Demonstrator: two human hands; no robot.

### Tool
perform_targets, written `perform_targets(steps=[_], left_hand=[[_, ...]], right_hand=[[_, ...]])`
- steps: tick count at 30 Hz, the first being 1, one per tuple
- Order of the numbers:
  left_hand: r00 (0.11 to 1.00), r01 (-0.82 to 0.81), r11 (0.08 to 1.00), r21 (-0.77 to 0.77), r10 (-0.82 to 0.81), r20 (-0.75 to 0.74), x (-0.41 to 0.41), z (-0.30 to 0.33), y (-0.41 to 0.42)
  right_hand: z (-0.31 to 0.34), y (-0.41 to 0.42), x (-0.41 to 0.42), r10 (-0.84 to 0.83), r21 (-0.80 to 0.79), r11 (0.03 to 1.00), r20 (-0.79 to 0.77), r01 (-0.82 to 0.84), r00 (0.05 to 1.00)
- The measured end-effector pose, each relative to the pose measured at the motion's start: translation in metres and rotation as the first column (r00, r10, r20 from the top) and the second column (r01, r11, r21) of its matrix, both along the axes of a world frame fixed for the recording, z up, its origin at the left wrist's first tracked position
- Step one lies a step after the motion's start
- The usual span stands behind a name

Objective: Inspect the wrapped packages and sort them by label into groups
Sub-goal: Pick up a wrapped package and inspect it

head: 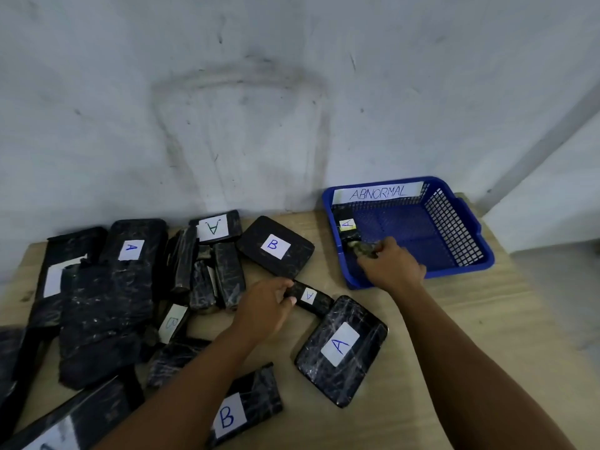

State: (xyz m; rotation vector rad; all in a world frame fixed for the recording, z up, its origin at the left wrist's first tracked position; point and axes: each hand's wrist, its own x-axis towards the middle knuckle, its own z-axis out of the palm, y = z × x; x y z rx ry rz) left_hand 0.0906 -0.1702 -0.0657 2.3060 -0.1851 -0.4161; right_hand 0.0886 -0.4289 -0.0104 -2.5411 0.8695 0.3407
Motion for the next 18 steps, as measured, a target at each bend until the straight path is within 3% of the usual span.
perform_targets(steps=[4, 10, 15, 18], left_hand=[[0.991, 0.071, 0.991, 0.113, -0.084, 0.109, 0.002, -0.017, -0.017], [0.910, 0.183, 0.925, 0.333, -0.287, 0.298, 0.002, -0.037, -0.029], [0.845, 0.263, 0.822, 0.506, -0.449, 0.290, 0.001, -0.048, -0.033], [0.834, 0.219, 0.796, 0.564, -0.453, 0.315, 0.002, -0.051, -0.031]], right_hand=[[-0.025, -0.009, 0.025, 0.101, -0.032, 0.994, -0.146, -0.107, 0.984], [-0.057, -0.018, 0.047, 0.102, 0.032, 0.995, -0.172, -0.098, 0.980], [-0.059, -0.026, 0.051, 0.111, -0.048, 0.991, -0.195, -0.122, 0.975], [-0.051, -0.023, 0.042, 0.110, -0.107, 0.987, -0.106, -0.121, 0.988]])
